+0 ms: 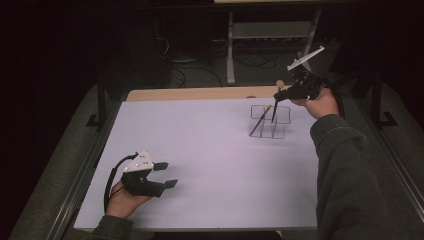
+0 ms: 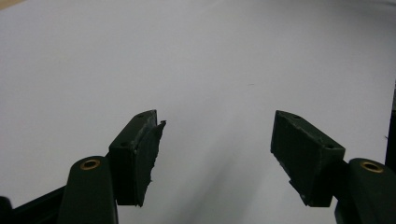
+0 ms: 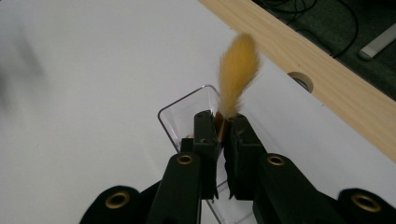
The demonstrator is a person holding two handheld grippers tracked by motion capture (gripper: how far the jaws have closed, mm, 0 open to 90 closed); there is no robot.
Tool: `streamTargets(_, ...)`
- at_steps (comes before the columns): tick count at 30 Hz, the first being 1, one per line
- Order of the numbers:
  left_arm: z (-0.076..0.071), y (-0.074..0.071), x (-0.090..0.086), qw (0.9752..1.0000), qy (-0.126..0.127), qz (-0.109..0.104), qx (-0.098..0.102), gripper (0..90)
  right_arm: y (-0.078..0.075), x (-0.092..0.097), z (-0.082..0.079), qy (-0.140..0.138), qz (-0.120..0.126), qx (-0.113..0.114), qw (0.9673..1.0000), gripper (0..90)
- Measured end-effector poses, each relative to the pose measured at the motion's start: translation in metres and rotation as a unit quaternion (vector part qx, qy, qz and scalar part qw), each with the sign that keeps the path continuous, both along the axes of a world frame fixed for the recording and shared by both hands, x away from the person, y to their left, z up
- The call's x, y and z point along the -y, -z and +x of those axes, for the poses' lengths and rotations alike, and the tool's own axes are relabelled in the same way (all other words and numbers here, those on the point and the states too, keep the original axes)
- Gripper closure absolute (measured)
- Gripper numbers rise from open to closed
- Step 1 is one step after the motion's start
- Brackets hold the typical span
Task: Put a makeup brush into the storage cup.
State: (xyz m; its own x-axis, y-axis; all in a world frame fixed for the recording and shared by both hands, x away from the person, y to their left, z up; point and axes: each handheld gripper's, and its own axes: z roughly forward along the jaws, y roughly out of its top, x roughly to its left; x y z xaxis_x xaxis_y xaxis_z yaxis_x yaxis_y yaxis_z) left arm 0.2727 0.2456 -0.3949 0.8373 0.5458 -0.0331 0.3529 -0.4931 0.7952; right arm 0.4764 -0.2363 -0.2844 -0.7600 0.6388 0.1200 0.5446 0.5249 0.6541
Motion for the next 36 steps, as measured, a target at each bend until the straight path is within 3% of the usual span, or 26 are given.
streamTargets(36, -0.001, 0.001, 0.002, 1.0000, 0.002, 0.005, -0.004, 31.6, 0.030, 0.004, -0.003, 0.009, 0.009, -0.013, 0.9998, 82.6)
